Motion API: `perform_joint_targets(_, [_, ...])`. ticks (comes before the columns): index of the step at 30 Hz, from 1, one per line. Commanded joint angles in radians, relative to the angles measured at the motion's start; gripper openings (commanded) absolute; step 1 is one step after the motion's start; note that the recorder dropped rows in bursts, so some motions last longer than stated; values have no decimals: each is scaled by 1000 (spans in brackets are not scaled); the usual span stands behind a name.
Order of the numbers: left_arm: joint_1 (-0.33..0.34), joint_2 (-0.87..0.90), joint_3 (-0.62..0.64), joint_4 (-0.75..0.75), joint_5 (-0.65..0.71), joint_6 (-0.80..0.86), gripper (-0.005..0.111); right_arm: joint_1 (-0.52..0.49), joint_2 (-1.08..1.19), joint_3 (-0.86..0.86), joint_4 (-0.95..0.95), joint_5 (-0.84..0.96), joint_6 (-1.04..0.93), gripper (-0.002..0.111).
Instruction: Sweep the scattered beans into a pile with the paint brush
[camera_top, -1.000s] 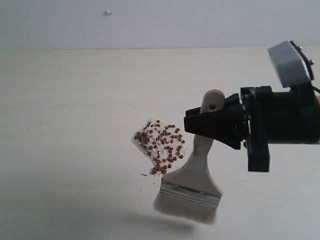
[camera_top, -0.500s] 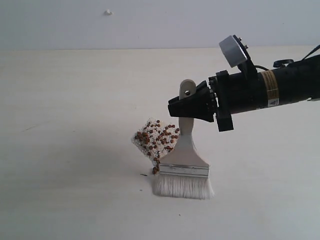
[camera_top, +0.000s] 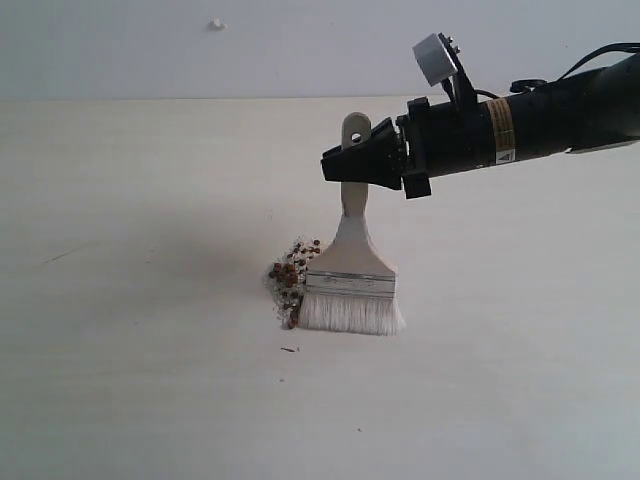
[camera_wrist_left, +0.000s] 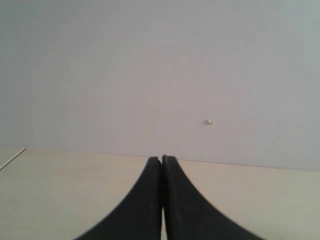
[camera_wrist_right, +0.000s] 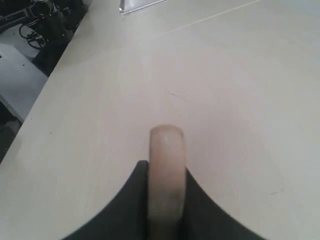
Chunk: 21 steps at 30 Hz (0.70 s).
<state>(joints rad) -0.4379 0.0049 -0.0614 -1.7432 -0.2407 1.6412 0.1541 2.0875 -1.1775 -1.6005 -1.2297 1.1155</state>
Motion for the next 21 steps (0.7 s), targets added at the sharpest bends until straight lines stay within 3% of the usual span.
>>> perform_joint_targets(1, [2, -5, 6, -1, 8, 3, 0, -3, -10, -9, -20, 9, 15, 0])
perform_joint_targets(15, [2, -5, 6, -1, 8, 3, 0, -3, -130, -6, -25, 9, 116, 0])
perform_joint_targets(21, [2, -5, 6, -1, 8, 3, 0, -1, -194, 26, 87, 9, 146, 0])
